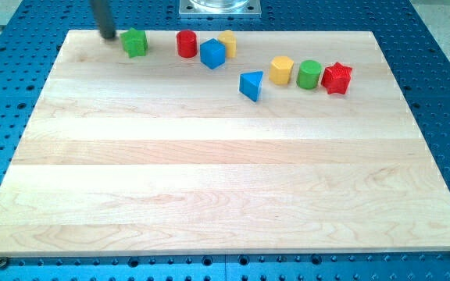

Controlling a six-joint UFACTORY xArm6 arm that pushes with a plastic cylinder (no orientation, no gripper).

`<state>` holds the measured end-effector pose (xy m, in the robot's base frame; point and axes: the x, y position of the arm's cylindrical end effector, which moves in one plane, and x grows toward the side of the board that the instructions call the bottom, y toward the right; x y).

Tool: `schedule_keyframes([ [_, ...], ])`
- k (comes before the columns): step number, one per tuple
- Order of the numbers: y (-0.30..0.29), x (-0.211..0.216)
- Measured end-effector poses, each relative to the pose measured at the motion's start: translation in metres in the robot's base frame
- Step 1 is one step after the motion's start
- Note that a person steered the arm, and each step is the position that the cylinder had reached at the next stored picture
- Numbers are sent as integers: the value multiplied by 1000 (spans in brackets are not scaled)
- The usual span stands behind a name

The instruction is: Place your arm in between the green circle and the yellow hexagon

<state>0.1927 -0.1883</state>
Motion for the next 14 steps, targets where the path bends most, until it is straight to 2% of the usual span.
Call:
schedule_keyframes([
  [1,64,13],
  [2,3,55],
  [3,43,92],
  [5,19,124],
  [6,-5,123],
  [7,-24,95],
  [8,52,118],
  [9,150,176],
  [10,268,215],
  [11,376,210],
  [12,428,166],
  [13,384,142],
  [14,333,141],
])
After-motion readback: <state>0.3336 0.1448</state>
